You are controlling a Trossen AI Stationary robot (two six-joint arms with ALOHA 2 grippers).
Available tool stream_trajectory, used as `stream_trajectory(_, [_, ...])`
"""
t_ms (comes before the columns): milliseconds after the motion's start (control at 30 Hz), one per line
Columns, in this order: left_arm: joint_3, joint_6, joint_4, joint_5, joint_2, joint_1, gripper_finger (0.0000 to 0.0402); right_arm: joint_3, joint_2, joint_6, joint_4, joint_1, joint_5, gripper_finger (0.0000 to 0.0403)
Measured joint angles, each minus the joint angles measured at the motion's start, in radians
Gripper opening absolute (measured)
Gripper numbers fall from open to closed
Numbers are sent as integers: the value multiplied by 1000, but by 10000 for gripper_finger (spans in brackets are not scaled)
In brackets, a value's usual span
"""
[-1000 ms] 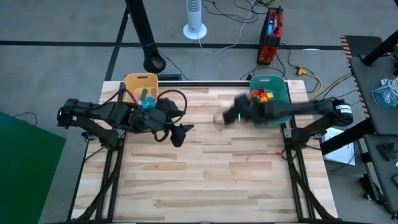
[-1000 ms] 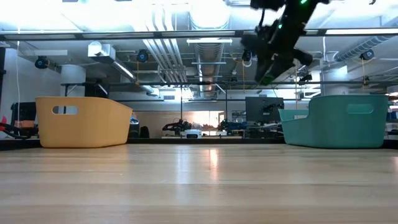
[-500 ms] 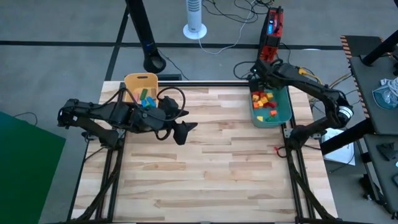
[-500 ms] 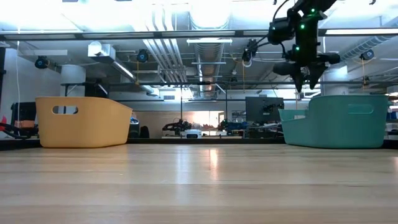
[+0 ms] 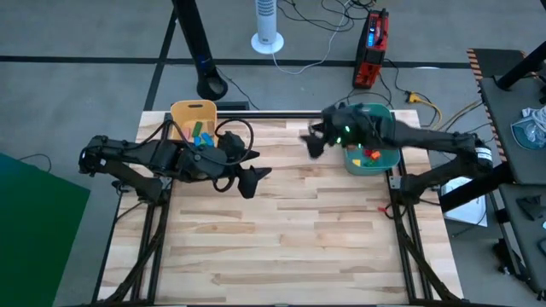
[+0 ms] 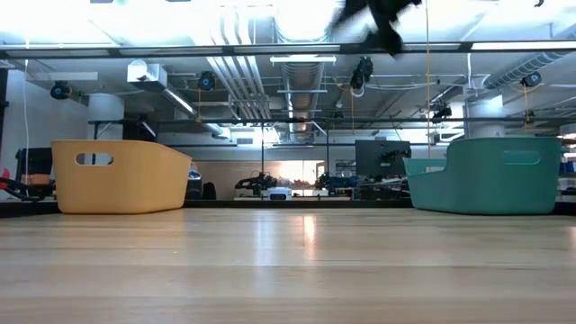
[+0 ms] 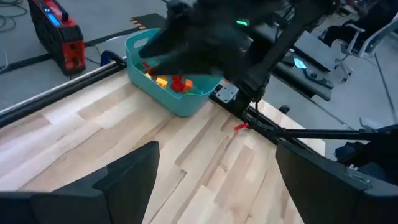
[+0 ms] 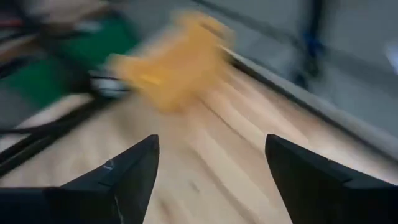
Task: Sort blocks by size
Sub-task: Return To Home Position
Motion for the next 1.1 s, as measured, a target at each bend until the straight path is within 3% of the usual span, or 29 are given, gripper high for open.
stream_trajectory(167, [-1, 266, 118, 32, 0, -34, 310, -12, -13, -359, 326, 255, -42, 291])
stream_trajectory(367, [-49, 484, 120, 35, -187, -124, 310, -109, -216, -463, 315, 277, -29, 289])
stream_trajectory(467, [-157, 667, 272, 248, -299, -121, 310, -205, -362, -492, 321, 241, -72, 283])
stream_trajectory(567, [-313, 805, 582, 465, -380, -21, 310, -315, -501, -506, 374, 178, -160, 276])
stream_trajectory(667, [-475, 783, 788, 639, -421, 147, 310, -432, -618, -501, 463, 120, -227, 270])
stream_trajectory(767, [-608, 670, 858, 853, -457, 308, 310, -524, -723, -472, 485, 81, -245, 264])
stream_trajectory(867, [-688, 603, 987, 1029, -557, 400, 310, -594, -829, -436, 484, 76, -247, 259])
stream_trajectory(967, [-751, 550, 906, 991, -728, 417, 311, -646, -924, -414, 487, 78, -276, 254])
stream_trajectory(1100, [-834, 543, 806, 858, -909, 296, 311, -699, -1020, -391, 498, 77, -266, 249])
